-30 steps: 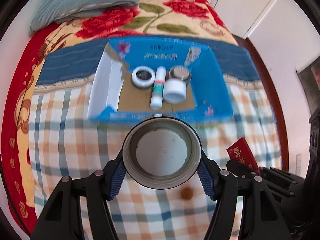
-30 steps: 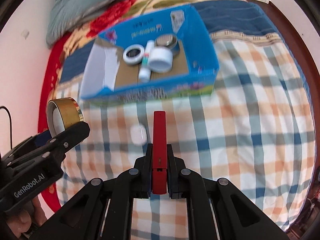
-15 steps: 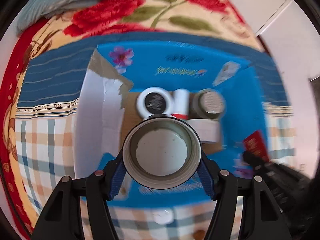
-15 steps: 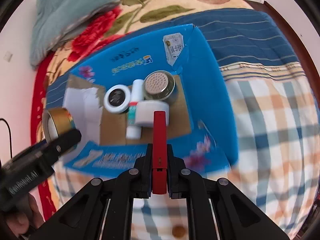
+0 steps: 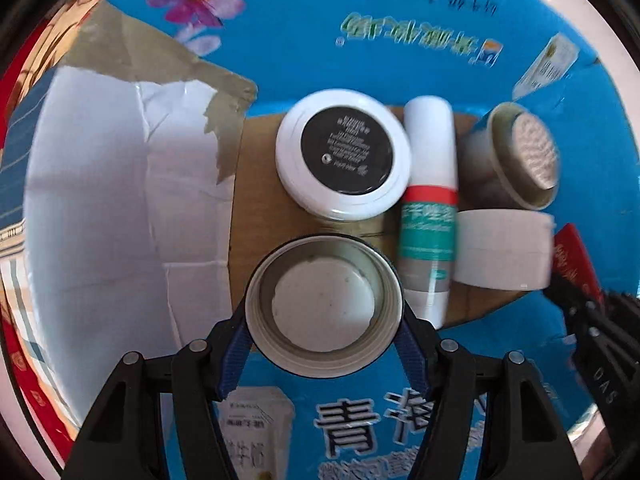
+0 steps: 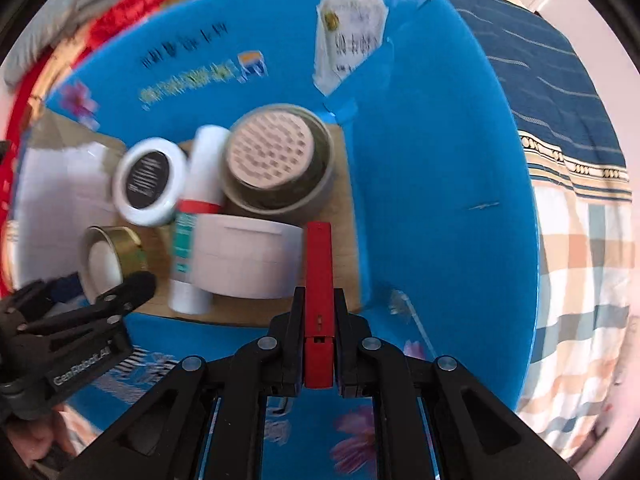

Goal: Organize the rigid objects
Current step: 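Carry the tin into the box with the left tool while the right tool carries the eraser, then open both tools to release the tin and eraser in the box, then lift away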

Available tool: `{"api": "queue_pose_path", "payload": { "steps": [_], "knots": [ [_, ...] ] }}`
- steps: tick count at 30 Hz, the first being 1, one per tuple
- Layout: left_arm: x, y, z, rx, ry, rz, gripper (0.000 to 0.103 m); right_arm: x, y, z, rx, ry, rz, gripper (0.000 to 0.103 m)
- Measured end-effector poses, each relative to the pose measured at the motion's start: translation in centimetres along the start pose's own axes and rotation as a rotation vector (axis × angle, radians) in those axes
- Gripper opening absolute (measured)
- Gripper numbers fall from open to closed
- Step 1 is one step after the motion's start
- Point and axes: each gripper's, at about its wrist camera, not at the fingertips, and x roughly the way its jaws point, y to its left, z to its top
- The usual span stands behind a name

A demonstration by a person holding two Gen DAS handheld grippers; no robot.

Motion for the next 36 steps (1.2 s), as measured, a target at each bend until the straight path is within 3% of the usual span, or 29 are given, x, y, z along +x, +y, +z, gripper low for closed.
{"api": "queue_pose_path", "payload": {
  "steps": [8,11,13,15,16,17,18,20,22,23,36],
  "knots": [
    [1.1,1.0,0.1,-0.072,0.049,-0.090,0.063,3.2,-0.2,0.5,-0.053,0.066,-0.012,0.012],
    [0.9,1.2,-0.3,-0.078,0.058,-0.098,0.066,3.9,-0.7,0.8,-0.040,0.098,0.013,0.013],
    [0.1,1.4,-0.6,-0.072,0.022,-0.078,0.067,4.0,-1.0,1.1,-0.040,0.100,0.013,0.016],
    [-1.2,0.9,-1.0,-0.061,-0.030,-0.036,0.072,4.1,-1.2,1.2,-0.039,0.110,0.018,0.030],
    [-1.9,0.6,-1.1,-0.057,-0.056,-0.025,0.080,4.2,-1.1,1.1,-0.044,0.109,0.009,0.045],
    [-2.7,0.4,-1.3,-0.054,-0.083,-0.022,0.089,3.9,-1.0,1.0,-0.049,0.103,0.001,0.053],
    [-3.2,0.3,-1.5,-0.053,-0.098,-0.020,0.091,3.8,-0.7,0.8,-0.059,0.092,0.015,0.058],
    [-4.3,0.0,-2.0,-0.047,-0.119,-0.009,0.100,3.6,-0.1,0.5,-0.079,0.089,0.029,0.082],
    [-5.0,-0.4,-2.8,-0.034,-0.138,0.009,0.103,3.3,0.8,0.1,-0.099,0.084,0.036,0.100],
    [-5.4,-0.5,-3.1,-0.028,-0.153,0.016,0.103,3.1,1.0,-0.2,-0.094,0.074,0.036,0.103],
    [-11.2,-0.6,-5.4,-0.016,-0.278,0.027,0.103,-0.9,0.8,-1.2,-0.074,-0.059,-0.021,0.103]
  ]
}}
